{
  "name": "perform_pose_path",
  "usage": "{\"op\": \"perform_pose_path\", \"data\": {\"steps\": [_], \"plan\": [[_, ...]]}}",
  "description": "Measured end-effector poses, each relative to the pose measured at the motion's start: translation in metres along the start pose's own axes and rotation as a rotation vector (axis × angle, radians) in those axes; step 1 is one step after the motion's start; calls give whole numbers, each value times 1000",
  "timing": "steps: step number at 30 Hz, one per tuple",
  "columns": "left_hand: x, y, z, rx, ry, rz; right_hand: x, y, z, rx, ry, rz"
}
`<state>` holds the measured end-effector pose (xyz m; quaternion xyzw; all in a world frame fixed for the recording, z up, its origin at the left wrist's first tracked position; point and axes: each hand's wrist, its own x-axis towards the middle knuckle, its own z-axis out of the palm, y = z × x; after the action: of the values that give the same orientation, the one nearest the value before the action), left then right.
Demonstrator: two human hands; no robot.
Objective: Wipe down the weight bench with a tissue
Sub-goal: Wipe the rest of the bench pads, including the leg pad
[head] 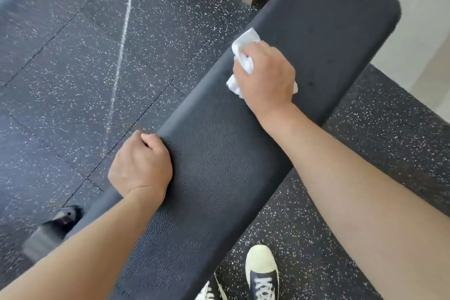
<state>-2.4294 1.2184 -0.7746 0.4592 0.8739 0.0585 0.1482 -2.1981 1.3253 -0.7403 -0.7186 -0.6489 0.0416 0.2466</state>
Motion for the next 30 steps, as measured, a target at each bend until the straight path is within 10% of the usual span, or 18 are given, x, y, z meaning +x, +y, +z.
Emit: {"op": "perform_pose_path", "data": {"steps": [10, 18, 28, 30], "plan": [[0, 2, -5, -40, -62, 15, -53, -25, -5, 58, -271, -819], [0, 3, -6, -53, -79, 21, 42, 8, 8, -191, -116, -77], [0, 2, -7, -58, -128, 17, -25, -45, -7, -14, -453, -875], [0, 4, -10, -64, -136, 19, 12, -20, -3, -103, -384, -741]]}}
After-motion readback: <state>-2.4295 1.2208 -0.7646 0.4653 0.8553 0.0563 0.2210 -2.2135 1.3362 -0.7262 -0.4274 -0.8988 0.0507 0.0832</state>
